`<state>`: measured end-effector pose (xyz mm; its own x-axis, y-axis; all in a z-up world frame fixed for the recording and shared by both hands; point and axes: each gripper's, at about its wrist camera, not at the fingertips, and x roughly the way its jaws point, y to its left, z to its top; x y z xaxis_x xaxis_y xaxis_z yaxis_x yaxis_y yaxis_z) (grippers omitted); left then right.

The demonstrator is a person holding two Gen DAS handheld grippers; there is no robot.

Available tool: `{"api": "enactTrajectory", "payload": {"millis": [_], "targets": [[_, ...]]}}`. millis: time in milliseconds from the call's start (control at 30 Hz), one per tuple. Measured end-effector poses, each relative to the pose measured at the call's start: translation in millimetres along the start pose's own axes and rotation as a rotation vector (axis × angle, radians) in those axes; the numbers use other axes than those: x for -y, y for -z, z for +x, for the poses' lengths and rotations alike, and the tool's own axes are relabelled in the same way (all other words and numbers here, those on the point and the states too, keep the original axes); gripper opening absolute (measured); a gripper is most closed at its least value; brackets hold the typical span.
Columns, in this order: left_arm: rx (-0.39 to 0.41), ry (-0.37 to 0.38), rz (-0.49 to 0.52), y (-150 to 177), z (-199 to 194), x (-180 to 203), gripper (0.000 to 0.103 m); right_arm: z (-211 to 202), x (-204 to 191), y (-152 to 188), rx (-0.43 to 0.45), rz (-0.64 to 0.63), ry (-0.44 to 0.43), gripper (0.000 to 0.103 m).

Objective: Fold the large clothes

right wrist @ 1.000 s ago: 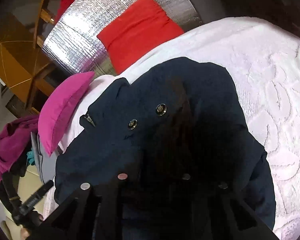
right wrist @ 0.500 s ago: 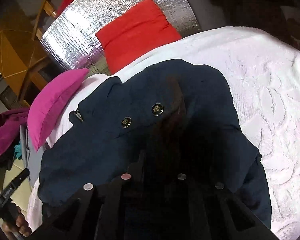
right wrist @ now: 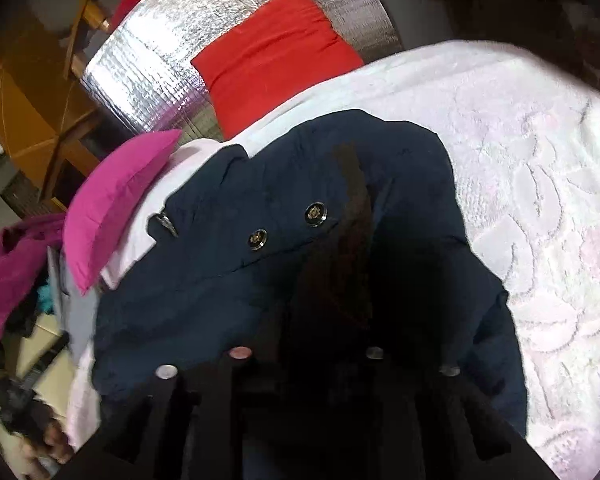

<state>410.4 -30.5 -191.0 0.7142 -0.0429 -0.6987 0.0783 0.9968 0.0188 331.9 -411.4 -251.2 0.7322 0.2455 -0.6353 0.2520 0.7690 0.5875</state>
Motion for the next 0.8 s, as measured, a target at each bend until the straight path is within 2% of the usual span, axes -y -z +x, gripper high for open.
{"api": "enactTrajectory", "payload": {"millis": [33,100,200,300,433,567,600,633,667,700,800], "targets": [[-0.02,-0.001,-0.006,1,3,-1,0.089,-7,2,-6,0.023,0.018,-0.02,0.049],[-0.075,-0.004,-0.019,3,13,-4,0.089,-18,4,-16,0.059,0.04,-0.054,0.061],[-0.149,-0.021,-0.022,9,28,-5,0.089,-17,9,-35,0.048,0.086,-0.097,0.062],[-0.206,-0.032,-0.005,16,40,-2,0.089,-2,19,-50,0.017,0.125,-0.101,0.062],[-0.214,-0.033,0.006,18,43,0,0.089,22,31,-60,-0.008,0.195,-0.117,0.062],[-0.22,-0.034,0.011,20,46,2,0.089,39,26,-67,-0.025,0.19,-0.11,0.062],[-0.221,-0.034,0.012,19,47,3,0.089,42,22,-69,-0.032,0.172,-0.106,0.052],[-0.22,-0.035,0.013,19,47,3,0.089,43,15,-71,-0.035,0.141,-0.086,0.026],[-0.216,-0.039,0.012,18,47,3,0.089,42,9,-72,-0.027,0.114,-0.065,0.013],[-0.212,-0.04,0.011,17,46,2,0.089,36,1,-74,0.009,0.076,-0.052,0.01],[-0.197,-0.044,0.006,14,45,1,0.089,28,-9,-76,0.069,0.014,0.001,0.01]]}}
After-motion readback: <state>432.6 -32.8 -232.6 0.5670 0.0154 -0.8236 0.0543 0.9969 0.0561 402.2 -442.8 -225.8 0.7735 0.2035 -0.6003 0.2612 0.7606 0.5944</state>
